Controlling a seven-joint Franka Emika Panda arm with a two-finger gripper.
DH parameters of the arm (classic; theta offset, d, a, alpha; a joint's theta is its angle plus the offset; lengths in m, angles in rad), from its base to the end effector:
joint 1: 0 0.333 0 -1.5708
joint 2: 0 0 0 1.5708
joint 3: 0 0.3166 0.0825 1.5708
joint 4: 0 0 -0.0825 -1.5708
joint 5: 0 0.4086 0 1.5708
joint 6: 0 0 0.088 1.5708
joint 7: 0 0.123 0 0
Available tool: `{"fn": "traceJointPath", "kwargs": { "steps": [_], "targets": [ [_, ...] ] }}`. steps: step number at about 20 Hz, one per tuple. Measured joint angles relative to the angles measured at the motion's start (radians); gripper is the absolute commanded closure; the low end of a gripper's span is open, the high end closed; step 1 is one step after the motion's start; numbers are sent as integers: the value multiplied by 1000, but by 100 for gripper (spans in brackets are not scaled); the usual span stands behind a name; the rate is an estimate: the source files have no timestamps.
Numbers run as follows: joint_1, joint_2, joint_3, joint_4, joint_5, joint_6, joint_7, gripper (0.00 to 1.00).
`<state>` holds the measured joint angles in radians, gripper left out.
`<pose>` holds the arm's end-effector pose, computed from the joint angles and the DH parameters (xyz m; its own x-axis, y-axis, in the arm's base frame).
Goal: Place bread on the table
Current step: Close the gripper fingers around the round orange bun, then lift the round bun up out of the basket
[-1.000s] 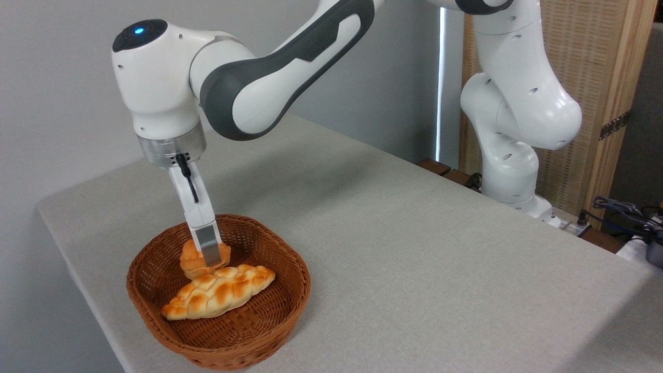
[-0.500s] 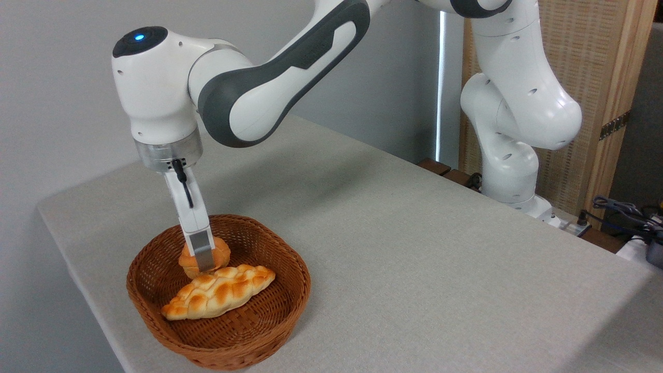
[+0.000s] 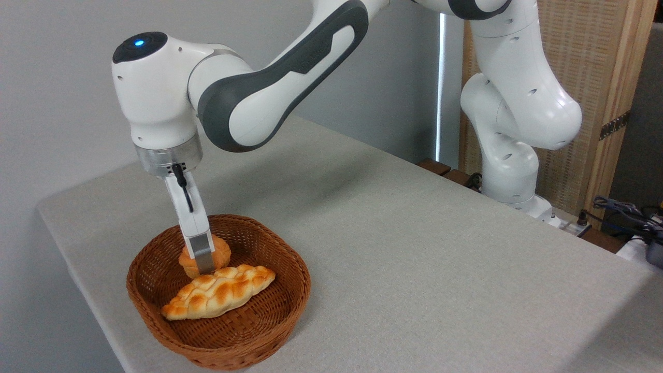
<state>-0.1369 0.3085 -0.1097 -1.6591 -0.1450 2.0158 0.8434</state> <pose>0.6559 -0.1697 0.4114 0.5183 -0.8414 0.1531 -0.8551 -0.5126 0.0779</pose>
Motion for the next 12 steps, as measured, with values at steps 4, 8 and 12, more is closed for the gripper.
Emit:
{"fn": "traceJointPath", "kwargs": {
  "steps": [4, 8, 12],
  "targets": [
    [0, 1, 0, 0, 0, 0, 0, 57],
    [0, 1, 0, 0, 0, 0, 0, 58],
    [0, 1, -1, 0, 0, 0, 0, 62]
  ]
}}
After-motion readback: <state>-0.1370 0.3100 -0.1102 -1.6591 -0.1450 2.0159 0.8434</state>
